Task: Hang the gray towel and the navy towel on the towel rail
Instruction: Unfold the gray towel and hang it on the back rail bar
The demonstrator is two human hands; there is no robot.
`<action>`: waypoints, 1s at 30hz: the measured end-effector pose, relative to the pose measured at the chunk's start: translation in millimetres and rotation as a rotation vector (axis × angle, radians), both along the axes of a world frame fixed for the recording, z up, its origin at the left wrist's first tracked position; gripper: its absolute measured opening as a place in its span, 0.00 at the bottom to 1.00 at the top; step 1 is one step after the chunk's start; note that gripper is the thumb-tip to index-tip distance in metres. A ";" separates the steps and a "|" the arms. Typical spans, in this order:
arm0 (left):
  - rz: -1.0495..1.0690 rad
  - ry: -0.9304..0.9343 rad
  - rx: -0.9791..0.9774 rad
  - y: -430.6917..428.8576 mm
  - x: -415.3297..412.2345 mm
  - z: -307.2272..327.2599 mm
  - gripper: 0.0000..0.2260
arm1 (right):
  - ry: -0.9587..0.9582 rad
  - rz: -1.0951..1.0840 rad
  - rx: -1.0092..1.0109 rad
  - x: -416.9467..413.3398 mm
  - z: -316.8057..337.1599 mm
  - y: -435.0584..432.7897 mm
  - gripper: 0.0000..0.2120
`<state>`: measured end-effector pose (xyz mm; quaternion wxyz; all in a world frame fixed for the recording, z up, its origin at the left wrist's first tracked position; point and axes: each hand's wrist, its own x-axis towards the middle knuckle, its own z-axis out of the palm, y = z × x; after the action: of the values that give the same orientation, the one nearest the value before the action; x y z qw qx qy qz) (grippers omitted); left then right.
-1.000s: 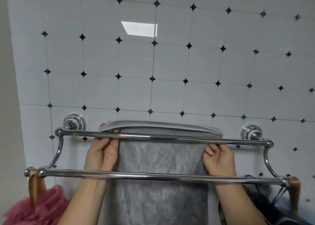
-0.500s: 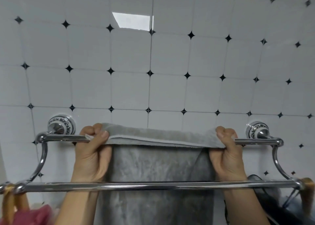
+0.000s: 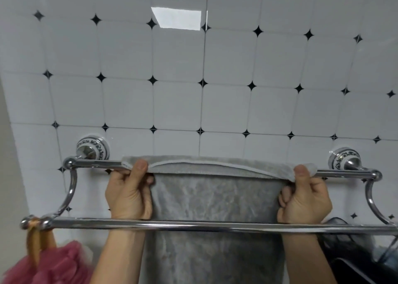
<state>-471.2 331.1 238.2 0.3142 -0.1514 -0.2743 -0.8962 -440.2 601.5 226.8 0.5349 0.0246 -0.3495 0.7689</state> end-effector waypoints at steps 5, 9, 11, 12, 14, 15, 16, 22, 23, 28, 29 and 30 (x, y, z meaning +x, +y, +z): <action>0.031 -0.059 -0.081 -3.6 5.1 -4.0 0.09 | -0.099 0.013 0.076 4.1 -0.4 -6.2 0.23; 0.062 -0.055 -0.119 -7.3 5.2 -4.4 0.11 | -0.078 0.069 0.077 6.0 0.2 -9.3 0.21; 0.047 -0.026 -0.126 -7.9 5.7 -4.4 0.11 | -0.079 0.102 0.070 6.0 -1.3 -9.6 0.20; 0.031 -0.002 -0.118 -7.8 5.8 -4.7 0.11 | -0.078 0.116 0.068 6.3 -2.1 -9.5 0.20; -0.006 0.035 -0.095 -7.0 6.0 -5.5 0.14 | -0.084 0.148 0.067 8.4 -2.5 -9.0 0.19; -0.029 0.043 -0.081 -6.7 7.0 -5.4 0.15 | -0.096 0.168 0.069 9.9 -2.6 -9.2 0.20; -0.057 0.046 -0.062 -6.7 7.3 -5.5 0.15 | -0.111 0.186 0.074 11.4 -3.4 -8.9 0.20; -0.171 0.030 -0.043 -7.6 7.3 -18.6 0.18 | -0.161 0.261 0.022 16.0 -16.2 -8.6 0.14; -0.185 0.004 -0.063 -6.9 9.5 -25.6 0.19 | -0.165 0.268 0.013 17.5 -20.3 -7.9 0.14; -0.172 -0.121 -0.087 -11.9 22.1 -61.6 0.20 | -0.240 0.286 0.048 27.5 -51.6 -5.6 0.16; -0.152 -0.143 -0.086 -13.6 24.8 -66.9 0.20 | -0.258 0.267 0.060 29.0 -58.3 -5.7 0.16; -0.131 -0.156 -0.102 -14.8 28.0 -72.9 0.20 | -0.274 0.242 0.069 30.5 -65.5 -5.3 0.17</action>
<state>-443.2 316.2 165.3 0.2246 -0.1146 -0.3325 -0.9088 -409.6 596.2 161.3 0.3846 -0.0203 -0.4398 0.8113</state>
